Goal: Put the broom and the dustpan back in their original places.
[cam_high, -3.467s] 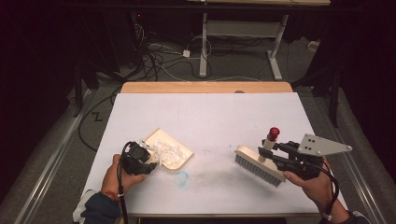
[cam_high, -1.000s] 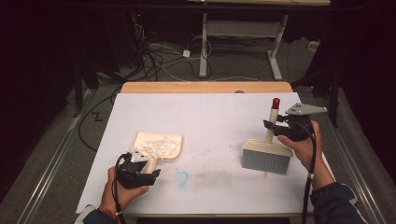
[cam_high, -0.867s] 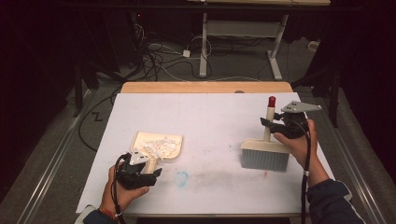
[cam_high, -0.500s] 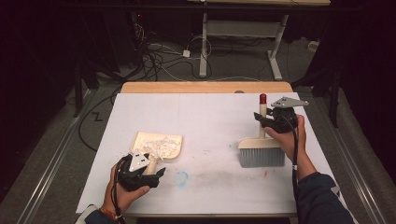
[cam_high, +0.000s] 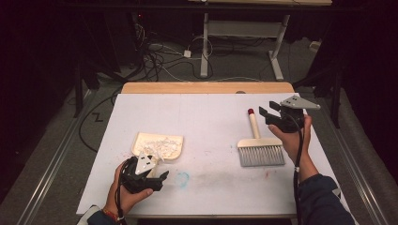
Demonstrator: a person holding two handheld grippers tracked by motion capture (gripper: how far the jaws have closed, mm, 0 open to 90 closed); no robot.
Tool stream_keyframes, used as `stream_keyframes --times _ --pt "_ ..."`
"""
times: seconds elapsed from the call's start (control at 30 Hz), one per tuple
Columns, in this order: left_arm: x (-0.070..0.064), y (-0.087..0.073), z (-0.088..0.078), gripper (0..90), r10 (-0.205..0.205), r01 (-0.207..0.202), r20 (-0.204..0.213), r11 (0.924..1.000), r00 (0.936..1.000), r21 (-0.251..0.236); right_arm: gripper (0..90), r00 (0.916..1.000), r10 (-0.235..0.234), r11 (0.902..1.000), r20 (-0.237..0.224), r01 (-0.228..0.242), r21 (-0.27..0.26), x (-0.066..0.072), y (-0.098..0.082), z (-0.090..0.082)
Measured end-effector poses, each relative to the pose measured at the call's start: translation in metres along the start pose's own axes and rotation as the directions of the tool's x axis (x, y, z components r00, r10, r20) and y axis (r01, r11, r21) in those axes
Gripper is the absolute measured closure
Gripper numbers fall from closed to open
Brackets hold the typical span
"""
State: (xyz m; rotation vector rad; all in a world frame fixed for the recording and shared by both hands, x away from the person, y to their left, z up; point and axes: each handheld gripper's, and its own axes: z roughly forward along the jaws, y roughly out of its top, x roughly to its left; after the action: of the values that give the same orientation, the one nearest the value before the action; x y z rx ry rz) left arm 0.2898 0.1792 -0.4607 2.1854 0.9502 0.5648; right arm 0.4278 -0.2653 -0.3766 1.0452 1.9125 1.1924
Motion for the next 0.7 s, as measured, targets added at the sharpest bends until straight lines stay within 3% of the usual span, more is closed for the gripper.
stream_keyframes --times 0.23,0.37,0.57,0.7 --pt "-0.001 -0.005 0.003 20.0 0.015 -0.016 -0.021 0.9989 0.9997 -0.045 50.0 0.9991 0.022 0.9994 -0.035 -0.023 -0.024 0.005 -0.004 -0.008" --pt "-0.002 -0.005 0.003 20.0 0.040 -0.041 -0.031 0.9972 0.9987 -0.062 46.4 0.9993 -0.025 0.9993 -0.029 0.024 -0.028 0.014 -0.007 -0.010" --pt "-0.003 -0.007 0.001 20.0 0.050 -0.054 -0.045 0.9951 0.9977 -0.083 42.3 0.9969 -0.036 0.9974 -0.070 0.031 -0.065 0.020 -0.007 -0.017" --pt "-0.002 -0.008 0.000 20.0 0.054 -0.057 -0.043 0.9951 0.9976 -0.080 38.3 0.9959 -0.059 0.9951 -0.069 0.053 -0.083 0.025 -0.005 -0.022"
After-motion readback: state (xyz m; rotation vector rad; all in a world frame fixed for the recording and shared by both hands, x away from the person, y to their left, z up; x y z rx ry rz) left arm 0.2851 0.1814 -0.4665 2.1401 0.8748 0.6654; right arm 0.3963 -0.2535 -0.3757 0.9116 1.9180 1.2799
